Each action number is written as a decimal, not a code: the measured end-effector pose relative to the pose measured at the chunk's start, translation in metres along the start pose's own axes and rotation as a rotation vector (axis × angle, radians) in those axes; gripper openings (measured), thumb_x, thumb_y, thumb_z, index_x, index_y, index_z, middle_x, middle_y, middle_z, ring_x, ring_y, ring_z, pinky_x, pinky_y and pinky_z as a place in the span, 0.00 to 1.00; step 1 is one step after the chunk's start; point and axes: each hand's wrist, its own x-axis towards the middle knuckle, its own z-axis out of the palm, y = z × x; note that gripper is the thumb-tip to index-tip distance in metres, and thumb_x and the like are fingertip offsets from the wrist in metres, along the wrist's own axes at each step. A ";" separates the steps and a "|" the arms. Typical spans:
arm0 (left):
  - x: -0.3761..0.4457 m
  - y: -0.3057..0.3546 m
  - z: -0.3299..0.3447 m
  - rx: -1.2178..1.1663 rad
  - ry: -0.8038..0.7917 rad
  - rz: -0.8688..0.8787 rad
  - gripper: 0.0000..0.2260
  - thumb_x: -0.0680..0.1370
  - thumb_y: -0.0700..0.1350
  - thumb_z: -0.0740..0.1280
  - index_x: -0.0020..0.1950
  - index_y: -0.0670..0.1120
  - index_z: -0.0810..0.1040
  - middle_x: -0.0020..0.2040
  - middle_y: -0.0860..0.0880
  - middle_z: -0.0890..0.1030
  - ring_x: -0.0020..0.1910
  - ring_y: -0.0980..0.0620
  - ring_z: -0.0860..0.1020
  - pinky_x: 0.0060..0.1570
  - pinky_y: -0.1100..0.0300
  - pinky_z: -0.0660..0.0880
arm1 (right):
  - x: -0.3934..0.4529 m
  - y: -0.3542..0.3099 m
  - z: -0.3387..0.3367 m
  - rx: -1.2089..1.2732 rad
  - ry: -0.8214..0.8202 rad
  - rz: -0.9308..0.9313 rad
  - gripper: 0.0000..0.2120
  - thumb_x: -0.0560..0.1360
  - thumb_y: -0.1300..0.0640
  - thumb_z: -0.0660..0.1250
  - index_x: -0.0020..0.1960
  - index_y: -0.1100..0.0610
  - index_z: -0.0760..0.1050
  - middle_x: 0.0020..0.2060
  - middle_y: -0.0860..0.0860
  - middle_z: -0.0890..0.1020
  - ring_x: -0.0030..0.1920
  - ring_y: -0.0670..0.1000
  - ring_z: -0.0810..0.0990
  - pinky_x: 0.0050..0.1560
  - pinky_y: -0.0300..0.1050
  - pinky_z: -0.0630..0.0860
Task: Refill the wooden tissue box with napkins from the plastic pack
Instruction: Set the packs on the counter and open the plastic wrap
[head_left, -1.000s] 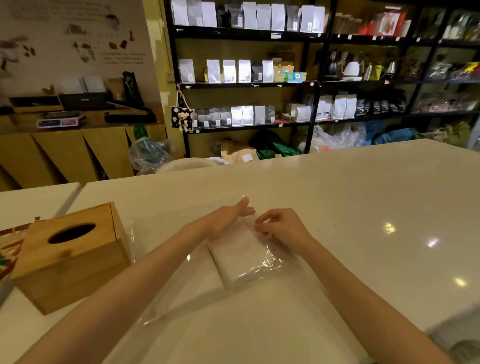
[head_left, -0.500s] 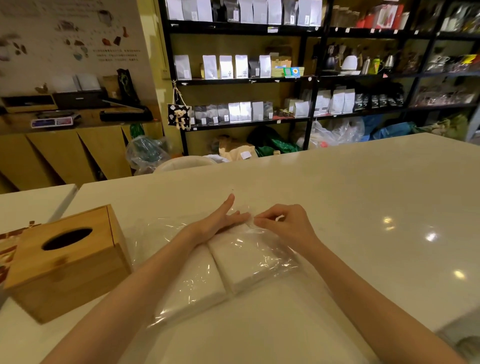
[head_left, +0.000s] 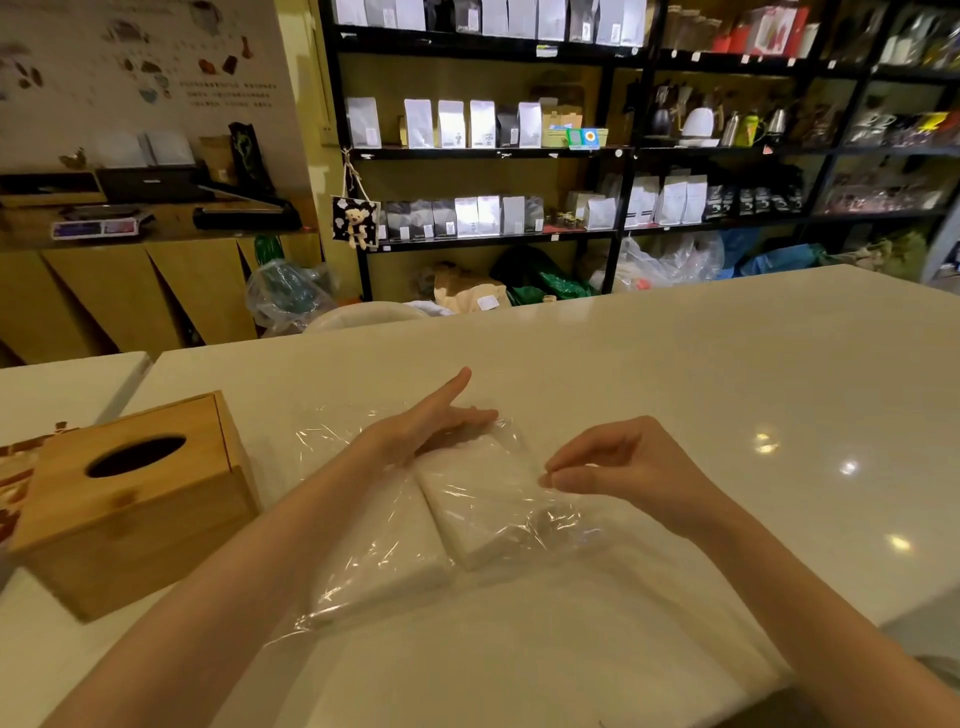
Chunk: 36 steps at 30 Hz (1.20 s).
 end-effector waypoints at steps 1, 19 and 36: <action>-0.002 0.000 -0.001 -0.023 0.042 0.030 0.33 0.73 0.69 0.43 0.66 0.53 0.72 0.73 0.54 0.65 0.69 0.57 0.64 0.65 0.63 0.56 | 0.001 0.000 -0.001 0.018 -0.008 0.011 0.13 0.66 0.69 0.73 0.42 0.52 0.84 0.34 0.53 0.87 0.39 0.49 0.85 0.42 0.35 0.78; -0.121 -0.013 -0.002 0.097 0.534 0.000 0.34 0.75 0.64 0.38 0.68 0.49 0.70 0.70 0.49 0.70 0.72 0.49 0.62 0.71 0.48 0.50 | 0.129 -0.050 0.085 -0.993 -0.645 0.346 0.18 0.73 0.47 0.66 0.54 0.60 0.76 0.34 0.52 0.79 0.35 0.49 0.76 0.37 0.40 0.74; -0.107 -0.023 -0.015 -0.130 0.291 -0.106 0.44 0.73 0.66 0.29 0.67 0.41 0.70 0.66 0.41 0.74 0.66 0.46 0.70 0.71 0.55 0.56 | 0.104 -0.022 0.118 -0.996 -0.305 -0.247 0.10 0.73 0.54 0.67 0.48 0.57 0.83 0.32 0.46 0.77 0.40 0.50 0.76 0.42 0.46 0.73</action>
